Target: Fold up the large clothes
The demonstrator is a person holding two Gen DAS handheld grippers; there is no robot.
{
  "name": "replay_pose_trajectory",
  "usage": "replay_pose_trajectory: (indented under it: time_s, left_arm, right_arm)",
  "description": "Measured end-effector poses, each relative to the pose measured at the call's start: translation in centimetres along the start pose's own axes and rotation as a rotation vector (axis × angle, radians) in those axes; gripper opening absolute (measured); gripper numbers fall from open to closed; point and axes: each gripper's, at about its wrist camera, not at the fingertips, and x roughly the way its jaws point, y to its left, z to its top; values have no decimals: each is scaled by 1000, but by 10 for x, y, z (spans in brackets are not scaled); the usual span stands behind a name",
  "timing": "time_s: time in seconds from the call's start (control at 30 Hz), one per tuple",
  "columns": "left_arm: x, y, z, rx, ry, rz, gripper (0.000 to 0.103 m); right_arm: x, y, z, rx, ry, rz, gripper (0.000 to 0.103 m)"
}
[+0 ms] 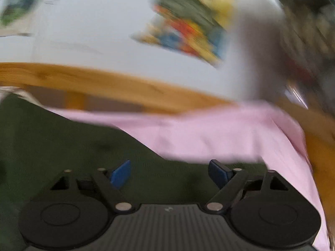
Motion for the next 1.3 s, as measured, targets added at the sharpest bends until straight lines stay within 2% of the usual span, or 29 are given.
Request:
replay_pose_trajectory:
  time_s: [0.07, 0.13, 0.17, 0.27, 0.33, 0.4, 0.5, 0.6, 0.73, 0.87, 1.0, 1.07, 1.13, 1.23, 1.3]
  left_arm:
    - [0, 1, 1, -8, 10, -5, 102]
    - [-1, 1, 1, -6, 9, -6, 102]
    - [-2, 1, 1, -2, 9, -5, 102]
    - [-3, -1, 1, 6, 12, -5, 102]
    - [-2, -1, 2, 9, 15, -6, 102]
    - [-2, -1, 2, 7, 19, -9, 102]
    - [-2, -1, 3, 2, 23, -16, 102]
    - [-5, -4, 3, 20, 20, -23, 102]
    - [-16, -15, 2, 77, 2, -42, 102]
    - [-42, -34, -6, 197, -27, -69, 102]
    - [-87, -56, -25, 406, -71, -99, 102]
    - [-107, -66, -33, 516, -76, -107, 102]
    - [-128, -75, -41, 597, -57, -144, 102]
    - [-154, -84, -51, 666, -27, -208, 102]
    - [-168, -90, -61, 701, -1, -233, 102]
  right_arm:
    - [9, 34, 10, -64, -23, 88, 95]
    - [22, 64, 10, -128, -18, 129, 95]
    - [31, 73, 7, -145, 7, 141, 96]
    - [57, 86, -17, -153, 180, 170, 96]
    - [52, 74, -19, -109, 185, 185, 96]
    - [35, 58, -16, -79, 186, 209, 96]
    - [-15, 33, -14, -113, 145, 217, 99]
    - [-81, 0, -27, -152, 102, 208, 103]
    - [-165, -34, -49, -192, 107, 202, 103]
    - [-238, -63, -73, -193, 127, 169, 103]
    - [-299, -76, -93, -215, 134, 136, 103]
    - [-319, -76, -101, -228, 147, 155, 103]
    - [-332, -73, -109, -243, 196, 206, 103]
    - [-328, -63, -124, -200, 297, 325, 103]
    - [-322, -48, -134, -222, 369, 361, 103]
